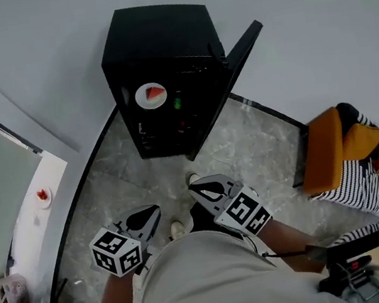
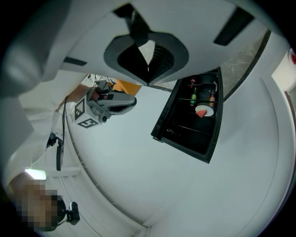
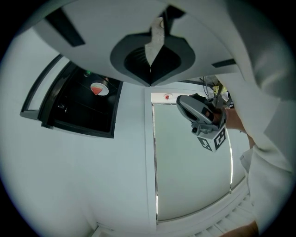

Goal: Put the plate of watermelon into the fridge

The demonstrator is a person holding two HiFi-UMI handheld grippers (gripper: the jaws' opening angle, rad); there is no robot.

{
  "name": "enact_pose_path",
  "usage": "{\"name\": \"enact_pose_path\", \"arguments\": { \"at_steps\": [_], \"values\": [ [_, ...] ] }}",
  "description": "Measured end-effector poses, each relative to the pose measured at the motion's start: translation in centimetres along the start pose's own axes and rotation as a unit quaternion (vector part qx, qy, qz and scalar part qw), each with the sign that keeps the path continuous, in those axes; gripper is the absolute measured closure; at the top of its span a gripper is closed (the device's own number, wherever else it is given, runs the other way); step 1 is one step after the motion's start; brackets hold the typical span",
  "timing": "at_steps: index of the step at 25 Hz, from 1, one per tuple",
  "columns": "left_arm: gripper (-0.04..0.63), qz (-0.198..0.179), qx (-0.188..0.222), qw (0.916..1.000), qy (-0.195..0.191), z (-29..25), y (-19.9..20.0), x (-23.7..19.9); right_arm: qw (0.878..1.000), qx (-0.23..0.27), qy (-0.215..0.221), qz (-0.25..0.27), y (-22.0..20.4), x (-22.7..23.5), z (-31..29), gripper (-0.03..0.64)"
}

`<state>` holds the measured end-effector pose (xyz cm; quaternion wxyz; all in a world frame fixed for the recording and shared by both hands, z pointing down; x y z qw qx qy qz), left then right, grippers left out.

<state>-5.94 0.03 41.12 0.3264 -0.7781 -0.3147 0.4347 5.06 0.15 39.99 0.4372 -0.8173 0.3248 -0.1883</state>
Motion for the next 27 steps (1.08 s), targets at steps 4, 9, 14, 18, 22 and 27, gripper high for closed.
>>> {"name": "enact_pose_path", "arguments": {
  "at_steps": [4,9,14,18,22,27],
  "values": [
    [0.583,-0.006,0.000,1.0000,-0.001,0.2,-0.3,0.3,1.000,-0.001,0.001,0.005,-0.1,-0.8,0.0,0.601],
    [0.583,-0.015,-0.007,0.9999,0.000,0.3,-1.1,0.7,1.000,-0.004,0.002,0.007,-0.3,-1.6,0.0,0.601],
    [0.583,-0.024,-0.015,0.9996,0.005,0.4,-1.5,0.9,1.000,-0.006,0.004,0.007,-0.5,-2.1,0.2,0.601],
    [0.582,-0.028,-0.017,0.9994,0.004,0.3,-1.7,0.9,1.000,-0.008,0.005,0.007,-0.5,-2.3,0.1,0.601],
    [0.583,-0.026,-0.020,0.9995,0.006,0.2,-1.8,0.5,1.000,-0.009,0.006,0.008,-0.2,-2.2,0.0,0.601],
    [0.583,-0.028,-0.025,0.9992,0.011,0.4,-1.8,-0.2,1.000,-0.006,0.007,0.013,0.3,-2.2,-0.5,0.601]
  ]
}}
Point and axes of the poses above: the fingertips, and each gripper's own axes: z backward along the fingers, x to its right, y out of its top, the point moved 2 cm from there along z, backward along the fingers
